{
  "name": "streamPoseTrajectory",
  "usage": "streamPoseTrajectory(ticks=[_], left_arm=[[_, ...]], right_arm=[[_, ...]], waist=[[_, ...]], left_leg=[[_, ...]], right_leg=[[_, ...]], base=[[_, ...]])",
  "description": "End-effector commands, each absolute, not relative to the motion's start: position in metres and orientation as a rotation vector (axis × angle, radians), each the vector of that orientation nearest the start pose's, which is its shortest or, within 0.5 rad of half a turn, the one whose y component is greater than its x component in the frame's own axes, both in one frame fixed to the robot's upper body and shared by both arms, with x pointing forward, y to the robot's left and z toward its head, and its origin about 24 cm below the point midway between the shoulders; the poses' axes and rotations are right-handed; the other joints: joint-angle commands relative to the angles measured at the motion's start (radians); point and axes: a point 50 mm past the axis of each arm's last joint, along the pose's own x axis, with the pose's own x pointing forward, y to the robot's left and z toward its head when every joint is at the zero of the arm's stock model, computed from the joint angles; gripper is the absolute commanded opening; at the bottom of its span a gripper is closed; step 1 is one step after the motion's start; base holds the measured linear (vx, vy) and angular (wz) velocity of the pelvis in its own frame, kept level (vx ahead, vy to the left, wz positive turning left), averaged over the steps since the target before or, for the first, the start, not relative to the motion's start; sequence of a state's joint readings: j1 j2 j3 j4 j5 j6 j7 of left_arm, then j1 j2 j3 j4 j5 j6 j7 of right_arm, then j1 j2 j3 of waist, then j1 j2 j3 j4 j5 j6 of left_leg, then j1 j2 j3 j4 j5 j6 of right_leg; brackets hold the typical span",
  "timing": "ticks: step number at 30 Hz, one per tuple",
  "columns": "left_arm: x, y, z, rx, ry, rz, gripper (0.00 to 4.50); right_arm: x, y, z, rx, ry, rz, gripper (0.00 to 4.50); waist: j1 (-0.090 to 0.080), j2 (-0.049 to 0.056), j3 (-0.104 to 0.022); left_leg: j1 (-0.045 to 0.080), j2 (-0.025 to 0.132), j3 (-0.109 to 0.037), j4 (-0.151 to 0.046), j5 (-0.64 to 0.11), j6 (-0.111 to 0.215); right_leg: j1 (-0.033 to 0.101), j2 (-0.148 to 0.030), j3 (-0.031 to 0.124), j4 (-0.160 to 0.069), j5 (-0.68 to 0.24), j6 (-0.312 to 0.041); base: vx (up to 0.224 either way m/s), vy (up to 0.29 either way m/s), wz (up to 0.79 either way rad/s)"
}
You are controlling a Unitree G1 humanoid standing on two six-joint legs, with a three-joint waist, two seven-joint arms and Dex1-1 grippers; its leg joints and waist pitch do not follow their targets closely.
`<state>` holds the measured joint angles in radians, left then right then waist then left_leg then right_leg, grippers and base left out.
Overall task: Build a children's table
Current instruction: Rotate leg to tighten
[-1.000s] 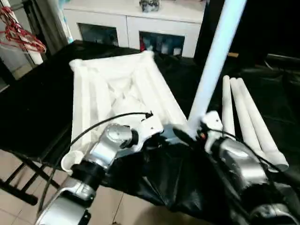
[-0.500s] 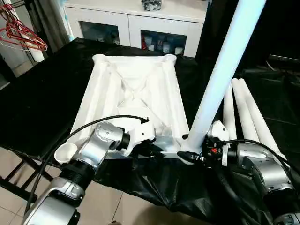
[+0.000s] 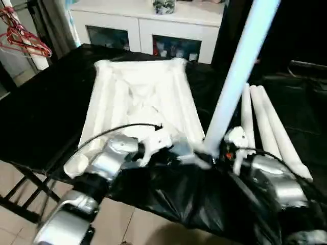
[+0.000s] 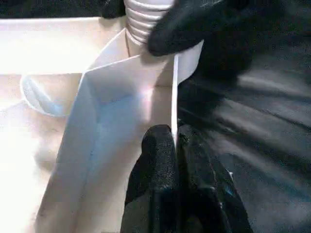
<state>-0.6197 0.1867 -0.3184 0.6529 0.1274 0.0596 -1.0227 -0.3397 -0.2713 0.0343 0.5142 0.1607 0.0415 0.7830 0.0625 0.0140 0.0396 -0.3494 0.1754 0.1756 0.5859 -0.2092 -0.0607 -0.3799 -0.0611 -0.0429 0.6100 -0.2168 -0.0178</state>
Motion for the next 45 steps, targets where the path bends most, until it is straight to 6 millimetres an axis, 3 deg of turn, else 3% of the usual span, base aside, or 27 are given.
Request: streamPoseTrajectory(ticks=[1,6,7,8,9,10,11,13,17,20,24,28,29,35,37,45], left_arm=[[0.32,0.057,0.049,0.404,0.295,-1.279,0.0],[0.32,0.057,0.049,0.404,0.295,-1.279,0.0],[0.321,0.052,0.049,0.39,0.293,-1.253,0.0],[0.321,0.052,0.049,0.39,0.293,-1.253,0.0],[0.318,0.037,0.048,0.381,0.28,-1.227,0.0],[0.315,0.026,0.048,0.381,0.267,-1.217,0.0],[0.314,0.019,0.049,0.382,0.257,-1.218,0.0],[0.313,0.017,0.049,0.387,0.252,-1.224,0.0],[0.316,0.022,0.05,0.392,0.252,-1.23,0.0],[0.316,0.027,0.05,0.394,0.254,-1.253,0.0],[0.314,0.034,0.051,0.401,0.257,-1.301,0.0],[0.313,0.046,0.051,0.423,0.273,-1.343,0.0],[0.314,0.053,0.051,0.436,0.286,-1.368,0.0],[0.312,0.071,0.051,0.466,0.315,-1.436,0.0],[0.311,0.077,0.05,0.476,0.337,-1.453,0.0],[0.312,0.093,0.053,0.485,0.385,-1.505,0.0]], right_arm=[[0.289,-0.151,-0.004,-0.043,0.368,0.778,2.74],[0.289,-0.151,-0.004,-0.043,0.368,0.778,2.74],[0.293,-0.149,-0.006,-0.022,0.368,0.707,2.73],[0.293,-0.149,-0.006,-0.022,0.368,0.707,3.08],[0.302,-0.14,-0.009,0.021,0.353,0.567,3.08],[0.307,-0.132,-0.01,0.062,0.344,0.477,3.29],[0.31,-0.126,-0.009,0.104,0.333,0.433,3.45],[0.312,-0.122,-0.008,0.13,0.321,0.425,3.56],[0.312,-0.122,-0.001,0.122,0.286,0.496,3.95],[0.311,-0.127,0.003,0.071,0.266,0.542,4.29],[0.309,-0.136,0.007,0.038,0.255,0.625,4.29],[0.301,-0.147,0.012,0.002,0.27,0.776,4.29],[0.294,-0.153,0.015,-0.02,0.28,0.876,4.29],[0.283,-0.165,0.021,-0.051,0.33,1.061,4.29],[0.281,-0.168,0.021,-0.071,0.35,1.111,4.29],[0.279,-0.171,0.025,-0.104,0.384,1.211,3.55]], waist=[[-0.001,-0.01,-0.035],[-0.001,-0.01,-0.037],[-0.001,-0.01,-0.037],[-0.002,-0.009,-0.037],[-0.003,-0.01,-0.036],[-0.011,-0.001,-0.037],[-0.013,0.003,-0.037],[-0.013,-0.001,-0.038],[-0.005,0.006,-0.042],[-0.004,0.007,-0.041],[-0.002,0.002,-0.042],[0.001,0.0,-0.045],[0.0,-0.008,-0.048],[0.005,-0.002,-0.051],[0.006,-0.002,-0.05],[0.008,0.0,-0.05]], left_leg=[[0.003,0.059,-0.024,-0.082,-0.236,0.026],[-0.005,0.059,-0.022,-0.08,-0.201,0.059],[-0.005,0.06,-0.022,-0.08,-0.197,0.058],[-0.004,0.06,-0.022,-0.081,-0.2,0.056],[-0.005,0.059,-0.023,-0.082,-0.201,0.055],[-0.003,0.061,-0.023,-0.083,-0.209,0.032],[-0.005,0.059,-0.027,-0.086,-0.211,0.025],[-0.003,0.057,-0.023,-0.083,-0.214,0.03],[-0.007,0.055,-0.02,-0.078,-0.178,0.063],[-0.006,0.056,-0.02,-0.079,-0.18,0.069],[-0.007,0.056,-0.019,-0.076,-0.168,0.079],[-0.011,0.059,-0.02,-0.073,-0.127,0.105],[-0.012,0.06,-0.018,-0.07,-0.105,0.12],[-0.013,0.062,-0.016,-0.058,-0.054,0.166],[-0.011,0.064,-0.016,-0.059,-0.064,0.162],[-0.009,0.063,-0.015,-0.059,-0.083,0.137]], right_leg=[[0.029,-0.095,0.049,-0.102,-0.343,-0.189],[0.033,-0.092,0.049,-0.097,-0.275,-0.189],[0.032,-0.093,0.05,-0.095,-0.267,-0.195],[0.03,-0.092,0.05,-0.095,-0.269,-0.197],[0.032,-0.092,0.049,-0.095,-0.274,-0.197],[0.026,-0.095,0.051,-0.095,-0.279,-0.206],[0.03,-0.095,0.049,-0.094,-0.286,-0.204],[0.029,-0.09,0.049,-0.097,-0.27,-0.199],[0.035,-0.089,0.05,-0.091,-0.185,-0.208],[0.036,-0.09,0.049,-0.092,-0.192,-0.211],[0.038,-0.09,0.048,-0.093,-0.194,-0.211],[0.043,-0.09,0.046,-0.082,-0.11,-0.227],[0.045,-0.089,0.045,-0.076,-0.06,-0.237],[0.046,-0.087,0.041,-0.058,0.074,-0.278],[0.045,-0.09,0.039,-0.059,0.061,-0.284],[0.046,-0.089,0.04,-0.061,0.021,-0.289]], base=[[0.0,0.0,0.0],[0.0,0.0,0.0],[0.0,0.0,0.0],[0.0,0.0,0.0],[0.0,0.0,0.0],[0.0,0.0,0.0],[0.0,0.0,0.0],[0.0,0.0,0.0],[0.0,0.0,0.0],[0.0,0.0,0.0],[0.0,0.0,0.0],[0.0,0.0,0.0],[0.0,0.0,0.0],[0.0,0.0,0.0],[0.0,0.0,0.0],[0.0,0.0,0.0]])
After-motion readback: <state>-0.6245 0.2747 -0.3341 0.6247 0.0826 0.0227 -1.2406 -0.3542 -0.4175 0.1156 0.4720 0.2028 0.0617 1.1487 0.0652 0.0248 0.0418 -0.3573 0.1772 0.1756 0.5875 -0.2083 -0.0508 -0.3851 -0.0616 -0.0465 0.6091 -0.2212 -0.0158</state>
